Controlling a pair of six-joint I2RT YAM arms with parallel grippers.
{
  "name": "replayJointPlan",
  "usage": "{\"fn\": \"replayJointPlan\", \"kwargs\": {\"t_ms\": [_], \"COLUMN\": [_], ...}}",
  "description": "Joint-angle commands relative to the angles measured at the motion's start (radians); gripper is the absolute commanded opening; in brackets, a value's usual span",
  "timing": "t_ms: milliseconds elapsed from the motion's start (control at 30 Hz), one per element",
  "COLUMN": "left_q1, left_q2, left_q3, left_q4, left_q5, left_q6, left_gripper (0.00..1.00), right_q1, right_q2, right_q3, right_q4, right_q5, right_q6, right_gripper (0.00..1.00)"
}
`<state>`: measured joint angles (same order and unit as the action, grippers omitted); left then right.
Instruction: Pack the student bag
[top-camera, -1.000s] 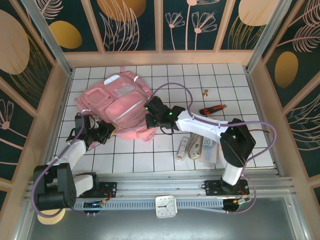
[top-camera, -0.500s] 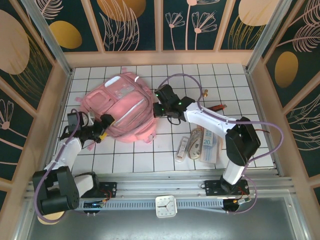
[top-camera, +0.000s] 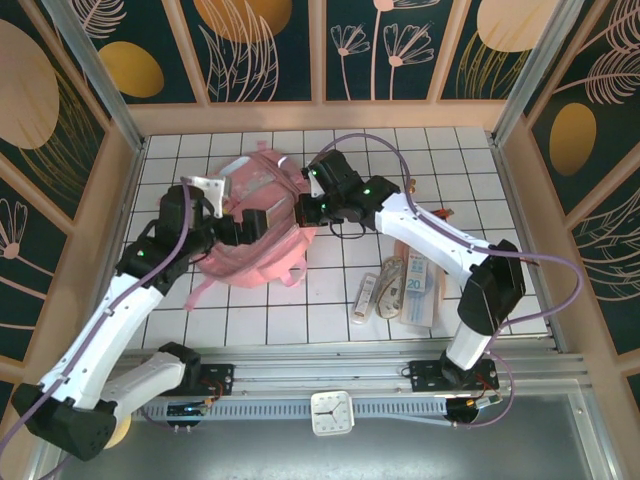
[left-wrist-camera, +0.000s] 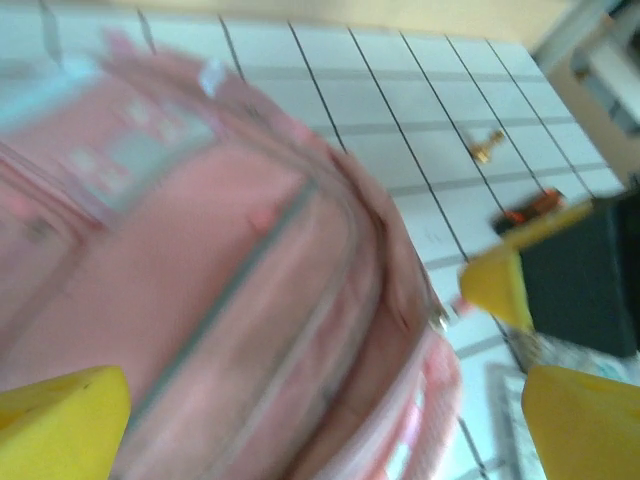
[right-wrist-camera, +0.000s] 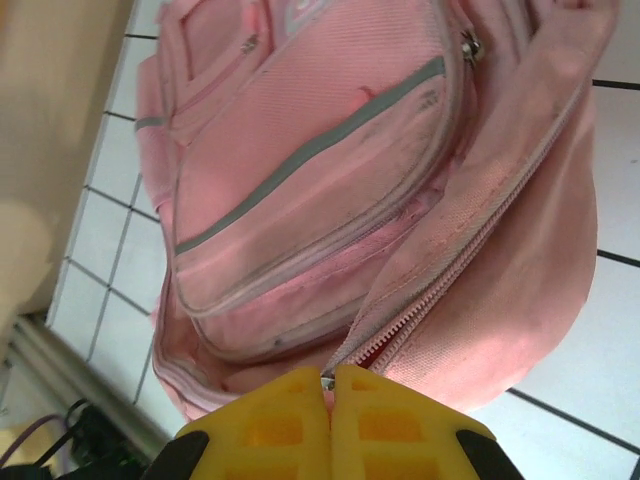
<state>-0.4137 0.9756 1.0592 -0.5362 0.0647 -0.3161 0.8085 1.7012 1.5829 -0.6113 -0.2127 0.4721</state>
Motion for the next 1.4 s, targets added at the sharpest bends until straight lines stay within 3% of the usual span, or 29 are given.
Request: {"fn": "replayJointPlan", "kwargs": {"t_ms": [0,67,233,333,467,533,600,633,667,700,1000,1200,1367], "left_q1": [-0.002,-0.036,-0.183,-0.190,-0.191,-0.191,-0.191,-0.191,-0.190,-0.190,-0.189,-0.189,-0.189], "left_q2": [0.017,0.030,0.055,0.100,0.170,0.210,0.249,0.266,0.282,0.291,0.138,0.116,0.118], "left_q3": [0.064,0.020,-0.076,-0.110,-0.095,-0.092,-0.092,-0.060,-0.053,-0.050,-0.064,0.021,0.163], "left_q4": [-0.090,-0.010,0.118,0.145,0.136,0.136,0.139,0.135,0.128,0.119,0.027,-0.067,-0.159], "left_q5": [-0.138,-0.027,-0.047,0.023,-0.015,-0.021,0.004,0.021,0.040,0.050,-0.022,-0.016,0.006], "left_q6": [0.129,0.140,0.212,0.271,0.321,0.331,0.331,0.329,0.328,0.327,0.365,0.369,0.383], "left_gripper": [0.99,0.99,0.99,0.99,0.90,0.76,0.46,0.23,0.07,0.00,0.00,0.00,0.00], "right_q1": [-0.002,-0.007,-0.010,-0.009,-0.006,-0.006,-0.005,-0.006,-0.010,-0.016,-0.171,-0.229,-0.321], "right_q2": [-0.069,-0.074,-0.045,-0.023,0.002,0.007,0.011,0.012,0.011,0.008,-0.101,-0.128,-0.157], "right_q3": [0.085,0.101,0.191,0.246,0.302,0.313,0.313,0.310,0.301,0.287,0.016,-0.101,-0.314], "right_q4": [-0.028,-0.026,-0.046,-0.079,-0.111,-0.116,-0.123,-0.125,-0.125,-0.122,0.057,0.131,0.369], "right_q5": [-0.088,-0.106,-0.149,-0.159,-0.164,-0.169,-0.171,-0.170,-0.168,-0.165,-0.168,-0.151,-0.176], "right_q6": [-0.019,-0.012,-0.002,-0.017,-0.029,-0.030,-0.030,-0.033,-0.037,-0.042,-0.049,-0.118,-0.117], "right_gripper": [0.00,0.00,0.00,0.00,0.00,0.00,0.00,0.00,0.00,0.00,0.00,0.00,0.00]}}
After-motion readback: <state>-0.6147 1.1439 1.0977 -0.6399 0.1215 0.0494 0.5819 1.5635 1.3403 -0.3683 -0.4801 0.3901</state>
